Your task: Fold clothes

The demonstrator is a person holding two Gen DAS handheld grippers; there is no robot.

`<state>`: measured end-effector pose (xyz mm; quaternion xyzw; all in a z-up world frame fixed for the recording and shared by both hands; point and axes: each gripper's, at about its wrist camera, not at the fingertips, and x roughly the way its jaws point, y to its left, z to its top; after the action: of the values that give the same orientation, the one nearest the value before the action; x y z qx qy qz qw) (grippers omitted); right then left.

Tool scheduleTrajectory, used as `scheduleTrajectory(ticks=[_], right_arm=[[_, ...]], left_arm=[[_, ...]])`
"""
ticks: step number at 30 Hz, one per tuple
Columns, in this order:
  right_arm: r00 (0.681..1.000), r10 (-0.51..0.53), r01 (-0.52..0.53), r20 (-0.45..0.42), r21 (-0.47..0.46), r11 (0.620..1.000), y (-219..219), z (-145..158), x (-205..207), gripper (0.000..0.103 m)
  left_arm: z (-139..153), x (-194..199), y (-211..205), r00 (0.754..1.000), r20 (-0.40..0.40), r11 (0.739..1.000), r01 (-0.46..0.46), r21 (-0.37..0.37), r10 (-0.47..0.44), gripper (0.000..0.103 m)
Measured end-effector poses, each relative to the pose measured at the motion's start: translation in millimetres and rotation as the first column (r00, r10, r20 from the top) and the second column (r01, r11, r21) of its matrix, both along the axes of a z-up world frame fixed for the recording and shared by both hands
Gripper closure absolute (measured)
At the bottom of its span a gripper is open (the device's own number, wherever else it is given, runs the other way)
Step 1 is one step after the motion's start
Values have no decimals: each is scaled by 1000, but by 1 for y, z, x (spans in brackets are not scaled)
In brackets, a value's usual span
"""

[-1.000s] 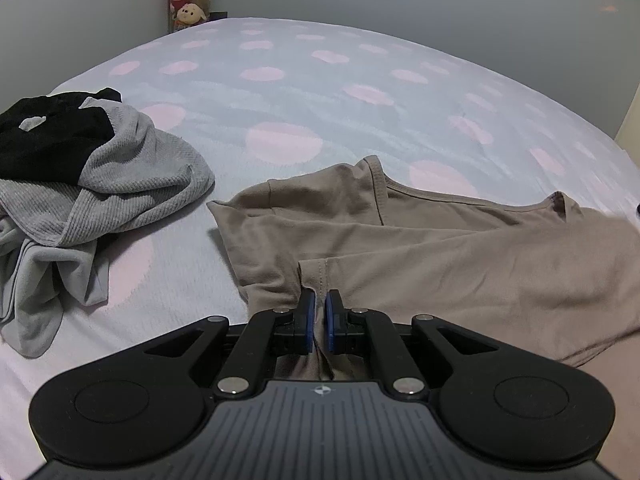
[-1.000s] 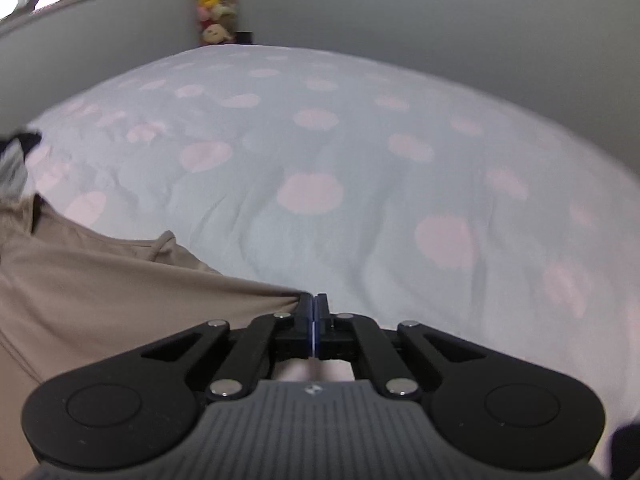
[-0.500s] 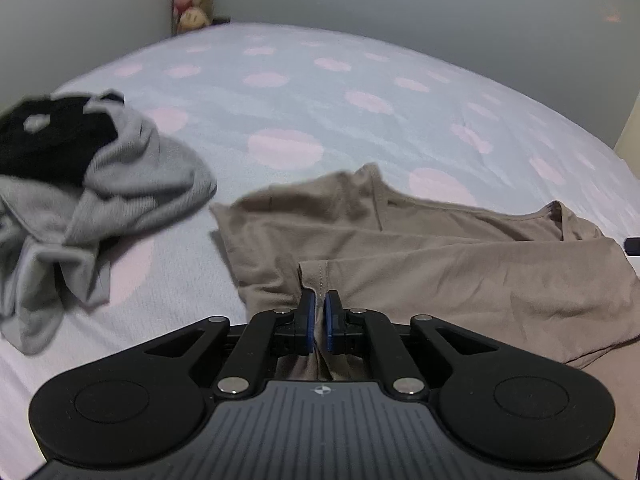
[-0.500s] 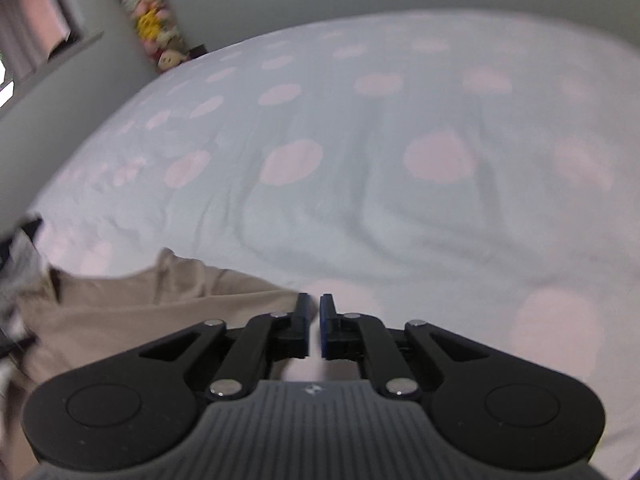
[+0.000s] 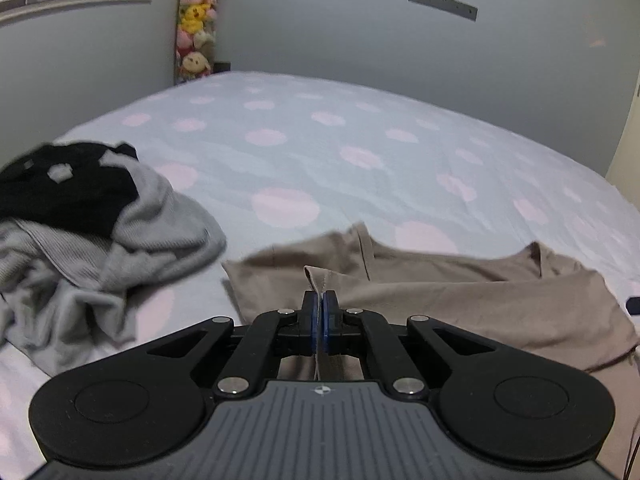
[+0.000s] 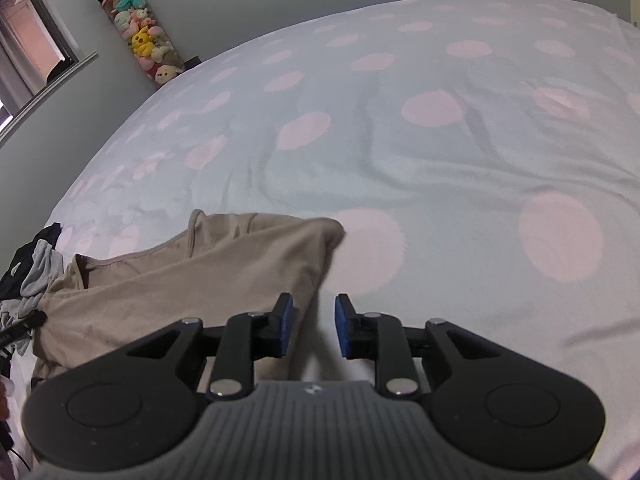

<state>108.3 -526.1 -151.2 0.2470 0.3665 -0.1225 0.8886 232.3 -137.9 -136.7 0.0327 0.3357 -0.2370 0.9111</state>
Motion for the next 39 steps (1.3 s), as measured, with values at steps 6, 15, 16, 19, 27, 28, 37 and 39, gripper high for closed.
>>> scheduleTrajectory(ticks=[6,15,16,19,27,28,37,39], right_arm=[[999,-35,35,12,7,999,-3,0,-17,71],[998,-26,19,62,114,993,3,2,-9,52],[998,-15,7,64,121,993,8,3,-10,49],[999,21,-27,50,126,992,28,-5,-13,46],[999,-31,34,-25,113,993,29,-26,-23,94],[998,-45,49,-32,111,993,27,-24,-24,93],[997,-63,65,-41,56,996,29,26,-79,73],[999,-6,7,-33,27,1000,42,42,-95,72]], left_arm=[[-13,10,8,998,-62,999,-21,29,23,102],[-33,13,4,997,-77,998,-25,55,29,101],[-33,13,4,996,-79,998,-26,53,30,101],[-34,12,2,997,-78,998,-24,62,28,101],[-36,9,-1,998,-57,994,12,105,-6,101],[-34,7,-1,999,-47,993,25,116,-20,101],[23,-57,26,983,-47,974,181,139,-176,87],[40,-86,33,969,-34,957,248,152,-245,83]])
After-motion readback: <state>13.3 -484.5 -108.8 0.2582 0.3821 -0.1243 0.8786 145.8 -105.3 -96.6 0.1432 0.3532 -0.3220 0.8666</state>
